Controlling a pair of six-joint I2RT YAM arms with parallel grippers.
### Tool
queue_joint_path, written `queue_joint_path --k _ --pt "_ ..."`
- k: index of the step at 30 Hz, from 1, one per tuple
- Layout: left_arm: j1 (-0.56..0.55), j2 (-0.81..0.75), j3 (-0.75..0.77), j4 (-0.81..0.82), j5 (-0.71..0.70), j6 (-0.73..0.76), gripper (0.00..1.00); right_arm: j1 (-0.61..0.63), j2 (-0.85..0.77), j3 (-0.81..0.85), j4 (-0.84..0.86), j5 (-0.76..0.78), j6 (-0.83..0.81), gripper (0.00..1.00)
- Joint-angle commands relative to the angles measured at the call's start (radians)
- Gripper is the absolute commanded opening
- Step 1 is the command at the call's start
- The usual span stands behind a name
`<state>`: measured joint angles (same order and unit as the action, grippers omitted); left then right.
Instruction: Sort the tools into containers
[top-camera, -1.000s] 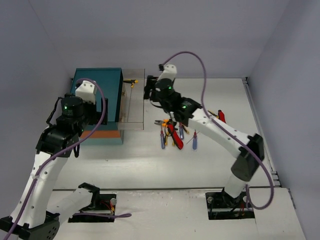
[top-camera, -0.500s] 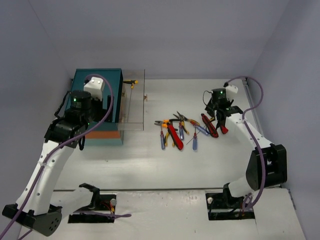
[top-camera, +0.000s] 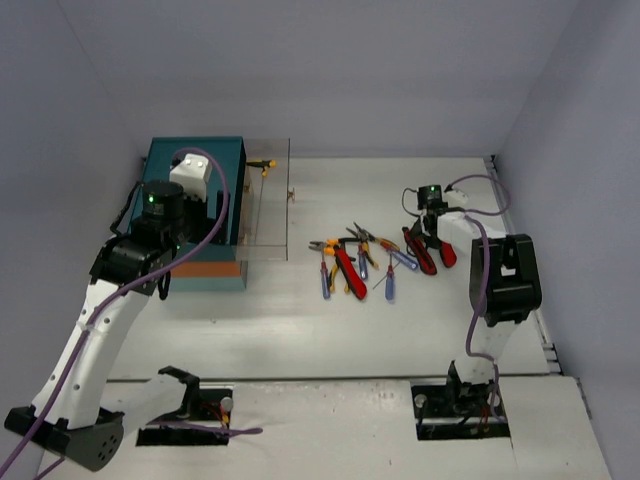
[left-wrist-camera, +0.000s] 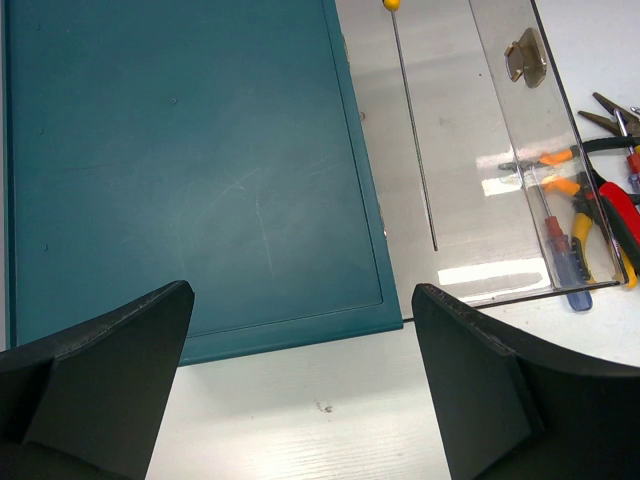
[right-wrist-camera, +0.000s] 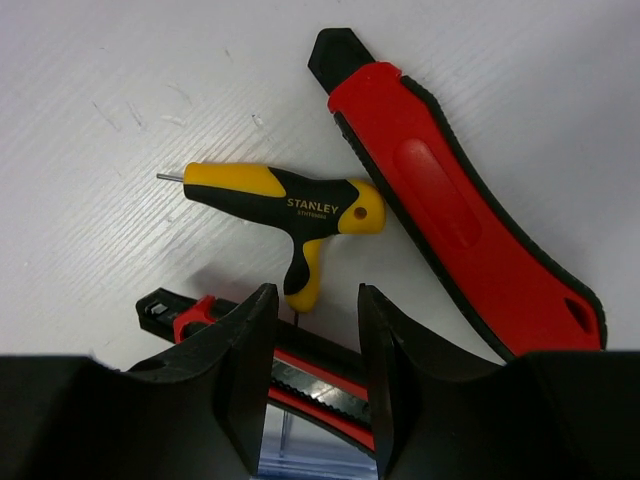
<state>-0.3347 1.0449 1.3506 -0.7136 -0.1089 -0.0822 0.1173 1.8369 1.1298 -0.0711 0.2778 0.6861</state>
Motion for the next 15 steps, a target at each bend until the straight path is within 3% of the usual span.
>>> queue_joint_path --k 1,10,15 --pt "-0.005 -0.019 0.033 0.051 -0.005 -0.002 0.89 -0.007 0.013 0.066 0.027 0.01 0.03 0.35" --pt "-0.006 -0.02 0.024 0.052 -0.012 0.01 0.89 -0.008 0.079 0.061 0.028 0.056 0.042 0.33" --pt "-0.006 -0.023 0.018 0.051 -0.015 0.013 0.89 -0.008 0.111 0.061 0.025 0.071 0.034 0.25"
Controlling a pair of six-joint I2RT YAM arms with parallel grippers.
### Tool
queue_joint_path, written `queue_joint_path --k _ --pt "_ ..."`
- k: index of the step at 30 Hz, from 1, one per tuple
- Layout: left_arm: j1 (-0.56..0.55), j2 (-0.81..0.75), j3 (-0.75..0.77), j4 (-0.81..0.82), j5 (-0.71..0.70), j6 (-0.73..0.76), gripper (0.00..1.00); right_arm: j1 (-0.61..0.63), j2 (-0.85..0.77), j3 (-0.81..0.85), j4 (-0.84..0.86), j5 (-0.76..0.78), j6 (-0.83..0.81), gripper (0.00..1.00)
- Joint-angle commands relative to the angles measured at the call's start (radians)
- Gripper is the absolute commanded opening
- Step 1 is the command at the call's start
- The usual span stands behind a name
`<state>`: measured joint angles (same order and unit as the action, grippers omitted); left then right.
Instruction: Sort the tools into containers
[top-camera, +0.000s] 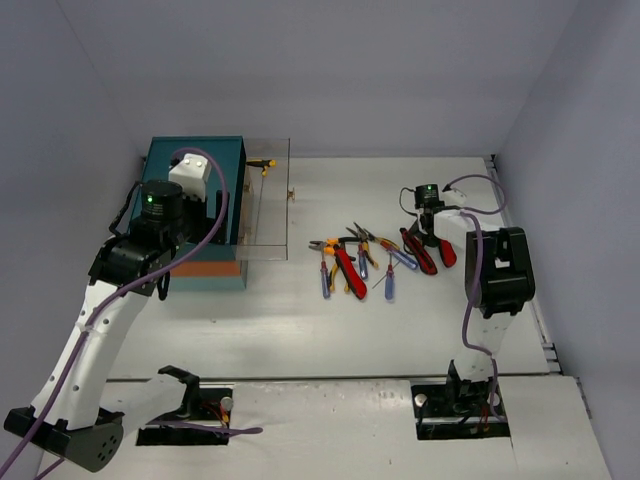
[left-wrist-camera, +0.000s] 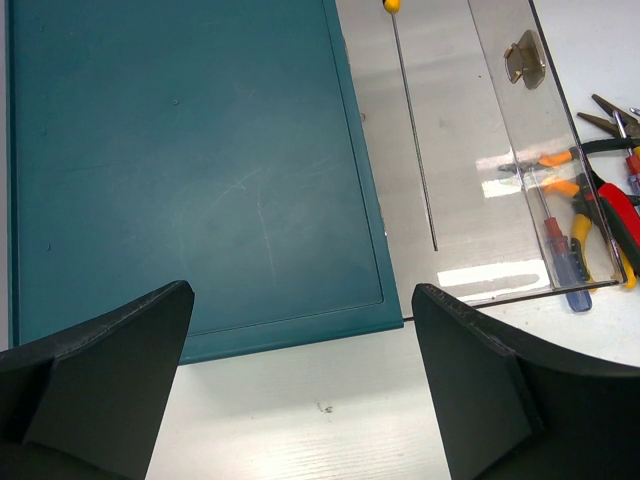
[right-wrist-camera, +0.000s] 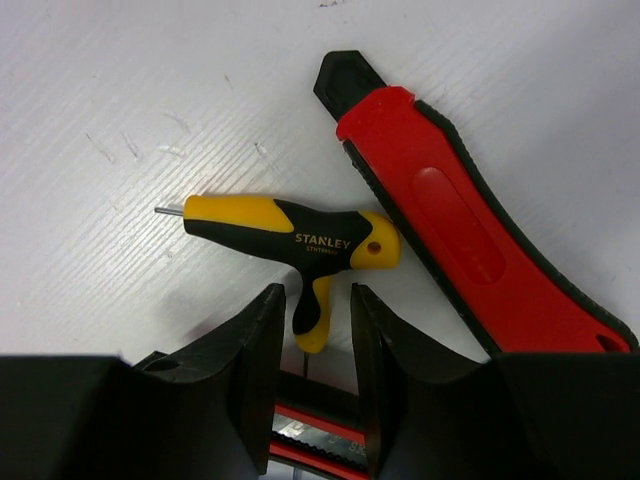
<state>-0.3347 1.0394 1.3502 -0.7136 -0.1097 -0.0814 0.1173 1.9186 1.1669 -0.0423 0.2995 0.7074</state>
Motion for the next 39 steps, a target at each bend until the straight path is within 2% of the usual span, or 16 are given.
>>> queue_joint_path --k 1,3,5,14,20,33,36,39 --pt "-0.006 -0.019 0.017 0.051 -0.016 0.012 0.89 -0.008 0.036 0.026 -0.004 0.053 0.009 0.21" --pt "-0.004 -0.021 0.015 0.052 -0.016 0.014 0.89 -0.007 0.039 0.037 -0.004 0.064 -0.009 0.05" --pt "-0.006 -0.022 0.018 0.051 -0.018 0.015 0.89 0.009 0.021 0.046 -0.002 0.099 -0.039 0.0" --pt "-0.006 -0.018 0.026 0.052 -0.024 0.02 0.89 0.093 -0.139 0.123 -0.001 0.235 -0.164 0.0" --pt "-0.005 -0.019 0.025 0.052 -0.025 0.019 0.89 0.124 -0.166 0.16 -0.002 0.277 -0.174 0.0" --pt "-0.006 -0.044 0.02 0.052 -0.042 0.023 0.89 0.151 -0.158 0.301 0.019 0.242 -0.212 0.0" --pt "-0.005 -0.051 0.026 0.049 -0.044 0.026 0.89 0.178 -0.199 0.371 0.023 0.191 -0.296 0.0" --pt "-0.004 -0.057 0.03 0.05 -0.047 0.026 0.89 0.203 -0.237 0.443 0.027 0.071 -0.34 0.0"
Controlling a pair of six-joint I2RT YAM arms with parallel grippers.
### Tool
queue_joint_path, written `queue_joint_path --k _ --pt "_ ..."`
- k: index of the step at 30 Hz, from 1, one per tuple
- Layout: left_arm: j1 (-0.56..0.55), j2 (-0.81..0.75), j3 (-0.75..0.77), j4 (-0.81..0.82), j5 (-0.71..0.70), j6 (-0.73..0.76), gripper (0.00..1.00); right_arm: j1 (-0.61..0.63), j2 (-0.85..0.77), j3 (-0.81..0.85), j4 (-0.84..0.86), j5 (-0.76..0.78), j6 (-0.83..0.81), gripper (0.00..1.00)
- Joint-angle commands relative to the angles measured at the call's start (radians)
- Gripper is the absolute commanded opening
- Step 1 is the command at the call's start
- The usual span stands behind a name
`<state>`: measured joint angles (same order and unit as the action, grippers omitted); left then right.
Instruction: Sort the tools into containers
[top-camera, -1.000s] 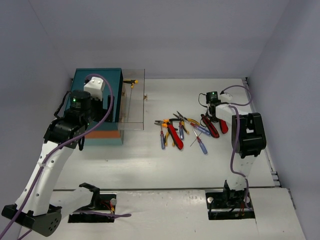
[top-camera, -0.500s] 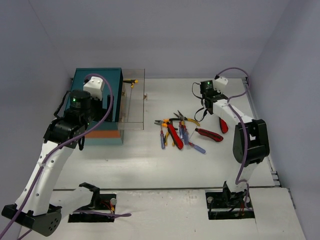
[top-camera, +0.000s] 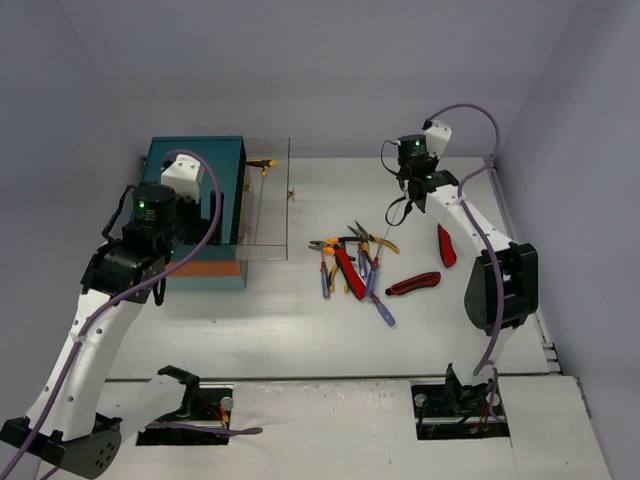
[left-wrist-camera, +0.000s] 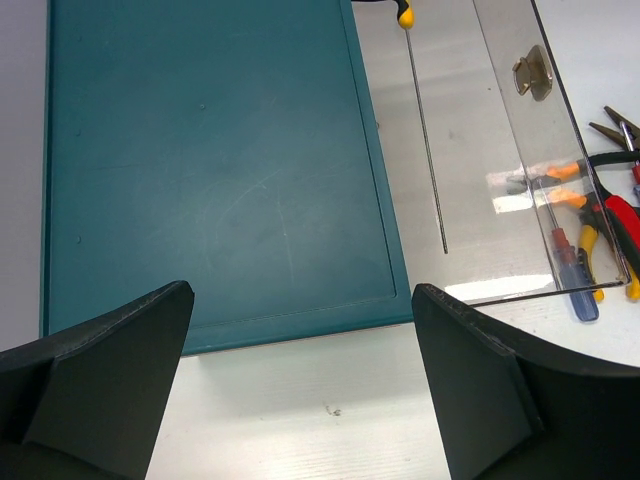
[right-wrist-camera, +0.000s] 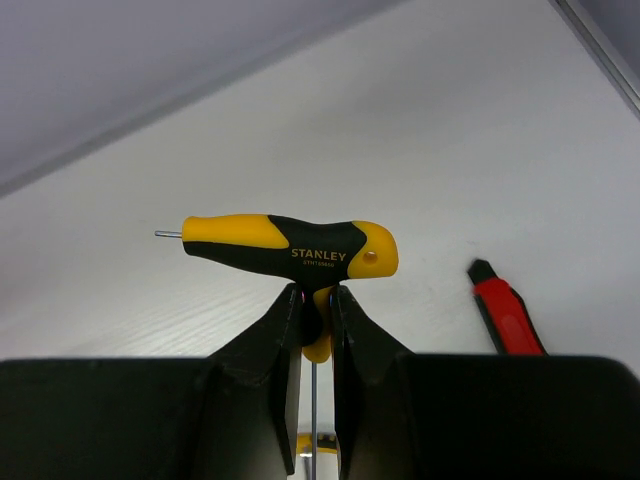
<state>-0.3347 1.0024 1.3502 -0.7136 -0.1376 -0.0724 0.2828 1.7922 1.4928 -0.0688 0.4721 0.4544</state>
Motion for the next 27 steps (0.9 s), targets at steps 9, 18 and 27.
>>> queue_joint_path --k 9,18,27 --pt "-0.006 -0.021 0.035 0.048 -0.015 0.019 0.89 0.143 -0.1 0.312 0.11 -0.531 0.017 0.0" --pt "-0.005 -0.038 0.03 0.046 -0.011 0.005 0.89 0.305 0.131 0.574 0.174 -0.644 0.149 0.0" --pt "-0.003 -0.058 0.033 0.034 -0.015 -0.008 0.89 0.377 0.248 0.644 0.262 -0.593 0.27 0.0"
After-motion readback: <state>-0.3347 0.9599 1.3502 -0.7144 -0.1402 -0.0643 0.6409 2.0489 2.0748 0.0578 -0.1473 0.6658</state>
